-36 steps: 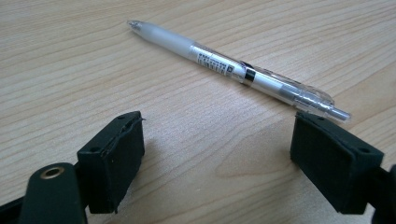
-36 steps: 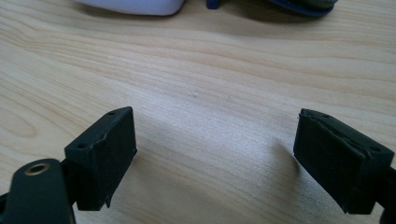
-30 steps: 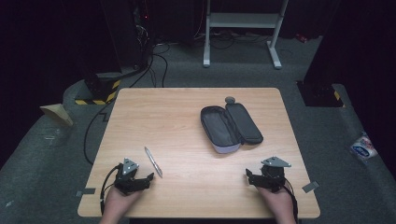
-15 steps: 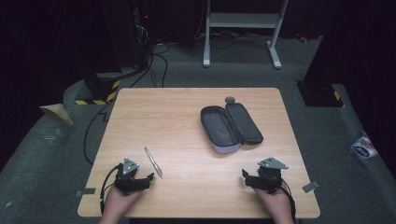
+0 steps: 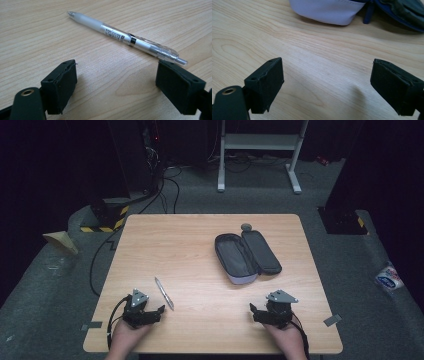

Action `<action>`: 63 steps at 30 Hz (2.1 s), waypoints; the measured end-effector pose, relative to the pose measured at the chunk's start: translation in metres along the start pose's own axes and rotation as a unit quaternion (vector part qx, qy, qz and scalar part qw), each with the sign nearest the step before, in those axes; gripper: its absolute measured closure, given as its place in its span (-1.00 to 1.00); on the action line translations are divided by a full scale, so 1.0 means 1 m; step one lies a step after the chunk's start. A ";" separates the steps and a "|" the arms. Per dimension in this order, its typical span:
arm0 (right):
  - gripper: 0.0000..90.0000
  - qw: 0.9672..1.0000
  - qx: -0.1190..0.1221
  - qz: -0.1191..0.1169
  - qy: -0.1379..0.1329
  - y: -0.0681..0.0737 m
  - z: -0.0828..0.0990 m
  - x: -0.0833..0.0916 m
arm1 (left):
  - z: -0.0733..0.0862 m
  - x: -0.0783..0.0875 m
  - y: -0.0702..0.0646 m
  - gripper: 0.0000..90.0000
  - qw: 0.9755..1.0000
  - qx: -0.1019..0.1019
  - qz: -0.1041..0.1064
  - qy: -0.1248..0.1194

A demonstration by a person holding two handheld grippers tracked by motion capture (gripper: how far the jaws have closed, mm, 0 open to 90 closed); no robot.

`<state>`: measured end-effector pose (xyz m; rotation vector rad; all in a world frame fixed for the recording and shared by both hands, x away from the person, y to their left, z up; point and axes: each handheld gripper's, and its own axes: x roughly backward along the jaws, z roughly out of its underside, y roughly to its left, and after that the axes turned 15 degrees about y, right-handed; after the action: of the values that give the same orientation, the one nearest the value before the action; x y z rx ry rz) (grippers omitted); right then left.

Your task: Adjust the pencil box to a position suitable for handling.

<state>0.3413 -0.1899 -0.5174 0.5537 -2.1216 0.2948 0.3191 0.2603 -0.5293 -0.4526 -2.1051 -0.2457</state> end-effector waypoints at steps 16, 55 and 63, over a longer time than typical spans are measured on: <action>-0.74 1.000 0.017 0.001 -0.003 0.017 -0.025 0.004 | 0.000 0.000 0.000 -0.62 1.000 -0.002 0.003 0.000; -0.72 0.998 0.015 -0.055 -0.023 0.029 -0.090 -0.007 | 0.000 0.000 0.000 -0.62 1.000 -0.001 0.003 0.001; -0.62 0.998 0.007 -0.059 -0.022 0.033 -0.108 -0.020 | 0.000 0.000 0.000 -0.62 1.000 -0.001 0.003 0.001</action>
<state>0.4124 -0.1123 -0.4719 0.6976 -2.1211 0.2324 0.3187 0.2602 -0.5291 -0.4591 -2.1007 -0.2459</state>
